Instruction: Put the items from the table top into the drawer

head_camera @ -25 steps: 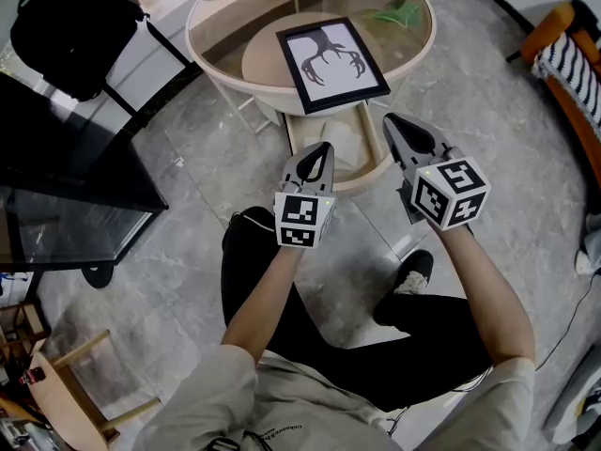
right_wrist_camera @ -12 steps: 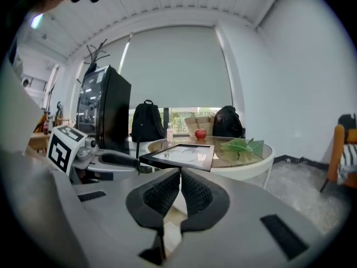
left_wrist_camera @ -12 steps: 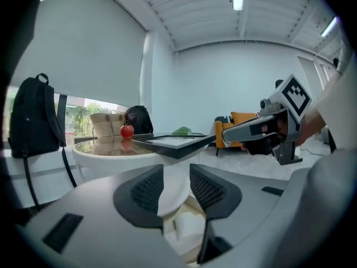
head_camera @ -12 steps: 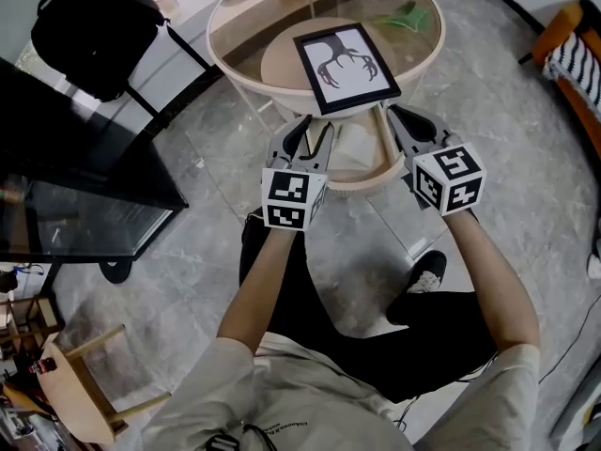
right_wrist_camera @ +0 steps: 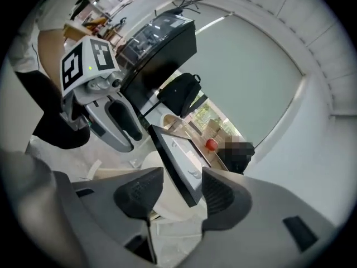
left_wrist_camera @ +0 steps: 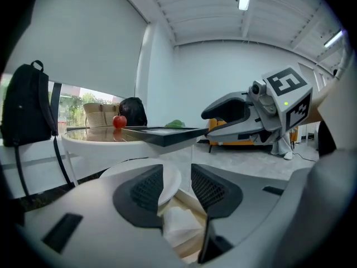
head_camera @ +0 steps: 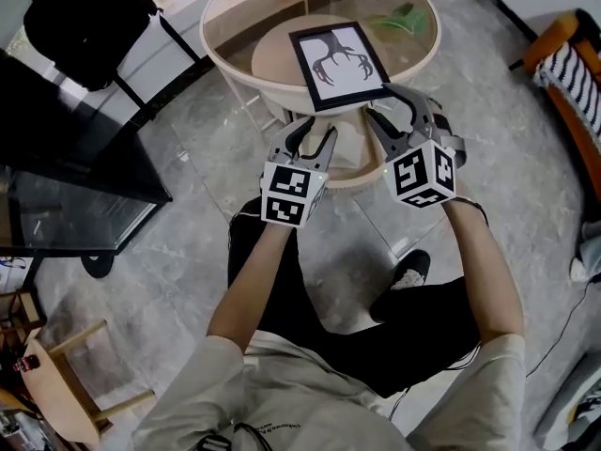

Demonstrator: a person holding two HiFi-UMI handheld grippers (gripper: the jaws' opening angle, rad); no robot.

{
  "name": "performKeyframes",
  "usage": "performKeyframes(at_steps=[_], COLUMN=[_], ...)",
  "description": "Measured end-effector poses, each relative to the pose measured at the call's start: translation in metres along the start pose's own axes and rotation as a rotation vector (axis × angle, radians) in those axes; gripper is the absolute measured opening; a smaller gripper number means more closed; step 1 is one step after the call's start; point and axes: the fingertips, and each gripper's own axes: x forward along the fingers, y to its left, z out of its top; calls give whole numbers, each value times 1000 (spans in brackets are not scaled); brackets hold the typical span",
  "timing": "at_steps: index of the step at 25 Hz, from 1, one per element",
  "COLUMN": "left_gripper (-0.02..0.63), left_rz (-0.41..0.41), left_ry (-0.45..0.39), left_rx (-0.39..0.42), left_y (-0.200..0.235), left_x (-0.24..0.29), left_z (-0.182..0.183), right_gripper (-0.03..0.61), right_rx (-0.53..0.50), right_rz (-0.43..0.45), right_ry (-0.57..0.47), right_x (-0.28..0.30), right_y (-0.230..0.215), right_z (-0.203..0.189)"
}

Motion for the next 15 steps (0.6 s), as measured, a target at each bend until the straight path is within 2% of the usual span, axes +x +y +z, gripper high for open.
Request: performKeyframes(at_steps=[3,5,8,12,13,15], left_gripper=[155,155,155,155,155,155], left_rz=[3,-3,-16,-29,-35,-45], left_ry=[31,33,11,10,10,15], left_rx=[-4,-24,-61,-44,-39,-30], left_y=[2,3,2,-1,-2,-3], left_x=[-2,-2,-1,-1,-1,-3], left_z=[-12,-14,-7,-1,0,0], right_gripper=[234,236,236,236,225,161], right_rx=[-149,-259,-325,-442,-466,-502], right_rz=[9,7,-2,-35,-29,-11], right_ry=[52,93,135,182,195,215], right_x=[15,24,39,52,53,54], right_y=[6,9,11,11,12,17], right_z=[-2,-7,-8,-3,-3,-4])
